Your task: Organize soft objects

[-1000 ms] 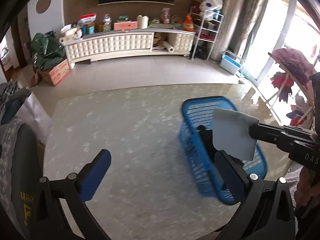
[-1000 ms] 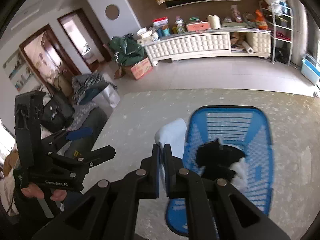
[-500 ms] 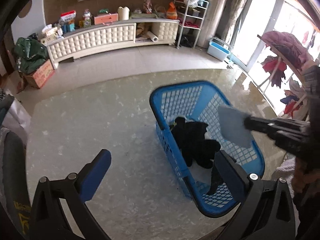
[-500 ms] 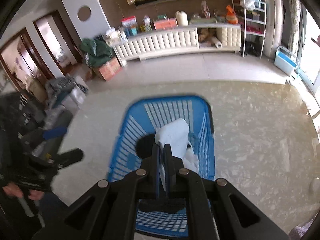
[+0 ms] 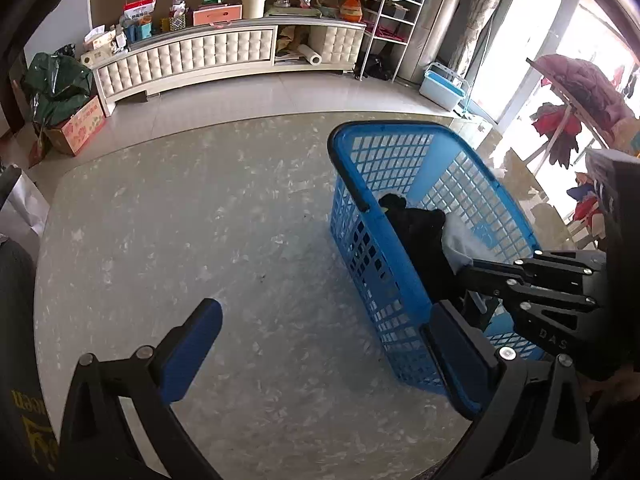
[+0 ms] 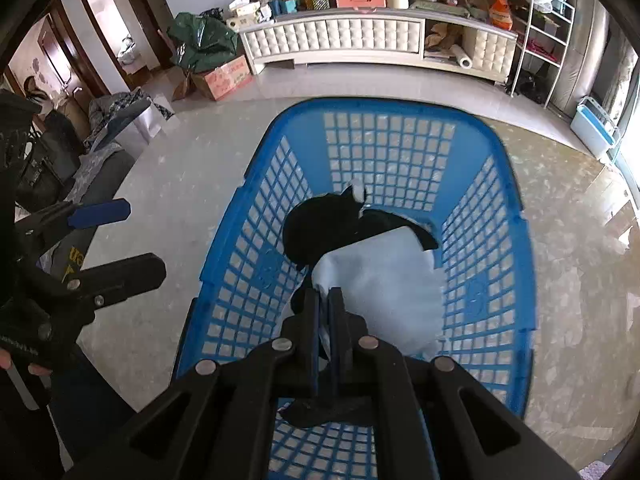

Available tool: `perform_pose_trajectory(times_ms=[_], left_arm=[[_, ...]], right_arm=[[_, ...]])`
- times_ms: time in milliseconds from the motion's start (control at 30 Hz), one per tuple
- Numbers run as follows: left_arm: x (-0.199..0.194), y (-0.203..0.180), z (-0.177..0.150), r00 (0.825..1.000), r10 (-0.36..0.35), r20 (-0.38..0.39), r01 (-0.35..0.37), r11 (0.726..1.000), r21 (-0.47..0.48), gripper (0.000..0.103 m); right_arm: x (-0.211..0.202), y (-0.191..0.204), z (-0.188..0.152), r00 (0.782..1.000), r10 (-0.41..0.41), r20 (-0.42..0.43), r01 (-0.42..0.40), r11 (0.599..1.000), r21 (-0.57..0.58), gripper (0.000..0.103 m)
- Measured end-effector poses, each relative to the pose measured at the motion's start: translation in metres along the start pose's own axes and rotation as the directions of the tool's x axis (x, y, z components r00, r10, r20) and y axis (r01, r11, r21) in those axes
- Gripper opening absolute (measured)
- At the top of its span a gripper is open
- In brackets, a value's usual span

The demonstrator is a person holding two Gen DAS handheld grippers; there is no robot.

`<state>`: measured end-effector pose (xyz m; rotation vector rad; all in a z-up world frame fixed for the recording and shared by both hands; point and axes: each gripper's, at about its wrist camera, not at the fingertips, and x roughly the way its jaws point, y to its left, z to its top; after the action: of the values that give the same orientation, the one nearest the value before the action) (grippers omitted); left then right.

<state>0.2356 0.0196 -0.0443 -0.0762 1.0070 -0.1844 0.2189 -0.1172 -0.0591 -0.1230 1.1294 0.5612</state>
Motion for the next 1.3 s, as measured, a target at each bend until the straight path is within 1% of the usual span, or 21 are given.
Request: perform_pose_trajectory(times_ms=[100, 167, 200, 233, 267, 300, 333, 400, 500, 567, 633, 667, 700, 733, 767, 800, 867, 967, 1033, 1167, 1300], left_arm=[[0.002, -0.001, -0.004, 1.0, 0.011, -0.003, -0.011, 1.0, 0.013, 0.103], [0.002, -0.001, -0.008, 1.0, 0.018, -0.006, -0.018, 1.0, 0.024, 0.103], [0.002, -0.001, -0.009, 1.0, 0.021, -0.007, -0.02, 0.999, 0.03, 0.103], [0.002, -0.001, -0.011, 1.0, 0.025, -0.007, -0.025, 0.999, 0.033, 0.103], [0.001, 0.0, -0.012, 1.0, 0.028, -0.006, -0.028, 0.999, 0.033, 0.103], [0.0, 0.0, -0.013, 1.0, 0.027, -0.003, -0.027, 0.999, 0.03, 0.103], [-0.002, 0.001, -0.014, 1.0, 0.025, 0.0, -0.025, 0.999, 0.026, 0.103], [-0.006, 0.003, -0.015, 1.0, 0.018, 0.01, -0.019, 1.0, 0.02, 0.103], [-0.018, 0.002, -0.02, 0.999, 0.035, 0.042, -0.036, 0.999, 0.015, 0.103], [-0.028, -0.002, -0.023, 0.997, 0.04, 0.073, -0.041, 0.999, 0.014, 0.103], [-0.04, -0.005, -0.025, 0.994, 0.032, 0.107, -0.032, 0.999, 0.0, 0.103], [-0.047, -0.007, -0.027, 0.991, 0.028, 0.129, -0.028, 1.0, -0.007, 0.103], [-0.055, -0.009, -0.03, 0.987, 0.027, 0.156, -0.025, 1.0, -0.012, 0.103], [-0.064, -0.012, -0.033, 0.983, 0.027, 0.184, -0.024, 1.0, -0.016, 0.103], [-0.071, -0.015, -0.035, 0.979, 0.029, 0.202, -0.026, 1.0, -0.018, 0.103], [-0.08, -0.02, -0.04, 0.974, 0.027, 0.225, -0.024, 1.0, -0.017, 0.103], [-0.089, -0.028, -0.044, 0.971, 0.021, 0.24, -0.021, 1.0, -0.005, 0.103], [-0.107, -0.044, -0.056, 0.958, 0.016, 0.287, -0.019, 1.0, 0.01, 0.103], [-0.116, -0.05, -0.062, 0.951, 0.0, 0.31, -0.007, 1.0, 0.022, 0.103], [-0.13, -0.065, -0.07, 0.939, -0.006, 0.344, -0.009, 0.999, 0.042, 0.103], [-0.14, -0.074, -0.074, 0.935, -0.017, 0.354, 0.0, 0.999, 0.05, 0.103]], right_arm=[[0.008, -0.001, 0.002, 1.0, 0.018, -0.022, -0.018, 1.0, 0.008, 0.008], [0.005, -0.003, 0.0, 1.0, 0.019, -0.021, -0.019, 1.0, 0.012, 0.014], [0.006, -0.001, 0.001, 0.999, 0.03, -0.018, -0.03, 0.999, 0.014, 0.02], [0.004, -0.002, 0.001, 0.999, 0.038, -0.013, -0.038, 0.999, 0.017, 0.03], [-0.001, -0.005, -0.001, 0.999, 0.045, -0.004, -0.045, 0.999, 0.019, 0.036], [-0.003, -0.004, -0.002, 0.999, 0.054, 0.005, -0.054, 0.998, 0.019, 0.049], [-0.006, -0.004, -0.003, 0.998, 0.056, 0.014, -0.056, 0.998, 0.019, 0.055], [-0.014, -0.002, -0.005, 0.998, 0.048, 0.038, -0.048, 0.999, 0.016, 0.059], [-0.028, -0.001, -0.009, 0.996, 0.033, 0.08, -0.036, 0.999, 0.03, 0.072], [-0.04, -0.001, -0.014, 0.993, 0.01, 0.115, -0.016, 0.999, 0.046, 0.079], [-0.053, -0.001, -0.02, 0.988, -0.027, 0.151, 0.017, 0.998, 0.062, 0.089], [-0.062, 0.001, -0.024, 0.983, -0.057, 0.177, 0.045, 0.997, 0.068, 0.092], [-0.071, 0.003, -0.03, 0.973, -0.1, 0.207, 0.087, 0.994, 0.071, 0.1], [-0.08, 0.006, -0.036, 0.963, -0.133, 0.236, 0.119, 0.99, 0.073, 0.103], [-0.091, 0.008, -0.043, 0.948, -0.161, 0.274, 0.145, 0.986, 0.079, 0.103], [-0.098, 0.009, -0.048, 0.94, -0.172, 0.294, 0.155, 0.984, 0.083, 0.103], [-0.113, 0.011, -0.059, 0.926, -0.187, 0.329, 0.167, 0.982, 0.087, 0.103], [-0.129, 0.01, -0.07, 0.913, -0.2, 0.357, 0.172, 0.979, 0.108, 0.103], [-0.139, 0.009, -0.079, 0.906, -0.208, 0.369, 0.172, 0.977, 0.129, 0.103], [-0.152, 0.011, -0.094, 0.887, -0.247, 0.39, 0.198, 0.967, 0.162, 0.103], [-0.16, 0.011, -0.107, 0.872, -0.277, 0.404, 0.219, 0.958, 0.183, 0.103]])
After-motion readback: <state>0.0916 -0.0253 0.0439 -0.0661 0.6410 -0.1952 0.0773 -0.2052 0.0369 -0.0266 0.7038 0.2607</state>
